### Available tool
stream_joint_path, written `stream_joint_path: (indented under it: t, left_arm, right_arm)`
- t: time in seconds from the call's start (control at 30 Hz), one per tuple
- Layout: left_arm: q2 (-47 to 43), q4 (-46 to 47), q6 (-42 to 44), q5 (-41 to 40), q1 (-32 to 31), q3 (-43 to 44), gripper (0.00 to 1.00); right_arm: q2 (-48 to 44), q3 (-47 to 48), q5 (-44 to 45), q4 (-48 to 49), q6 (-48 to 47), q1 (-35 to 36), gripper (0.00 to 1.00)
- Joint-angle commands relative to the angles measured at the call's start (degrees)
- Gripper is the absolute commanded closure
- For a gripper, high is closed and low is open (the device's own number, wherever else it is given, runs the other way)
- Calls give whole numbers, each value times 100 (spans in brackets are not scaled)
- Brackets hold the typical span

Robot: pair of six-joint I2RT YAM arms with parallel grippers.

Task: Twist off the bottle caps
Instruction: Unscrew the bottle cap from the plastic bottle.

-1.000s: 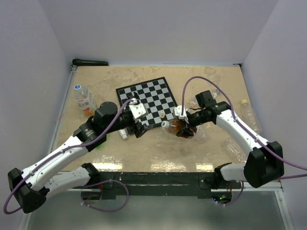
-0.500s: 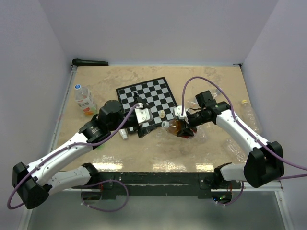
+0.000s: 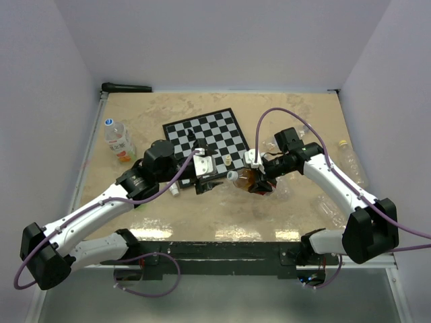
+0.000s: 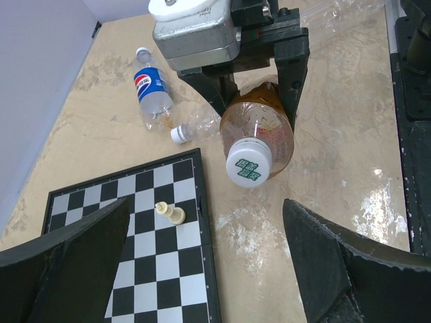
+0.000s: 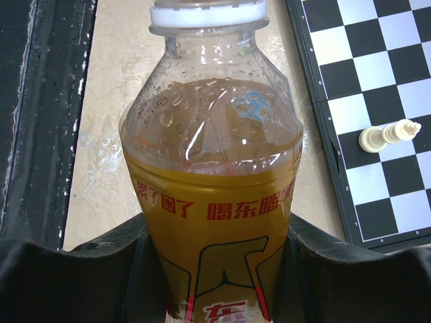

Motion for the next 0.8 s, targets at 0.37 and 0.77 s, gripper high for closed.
stream_joint_path:
  t: [0.37,0.77]
  left_arm:
    - [156,498,183,401,-4,20,0]
    - [208,401,605,400,4,90,0]
  right_arm:
    - [2,53,-100,-49,-120,-3,94]
    - [2,53,-100,-58,-121,-3,94]
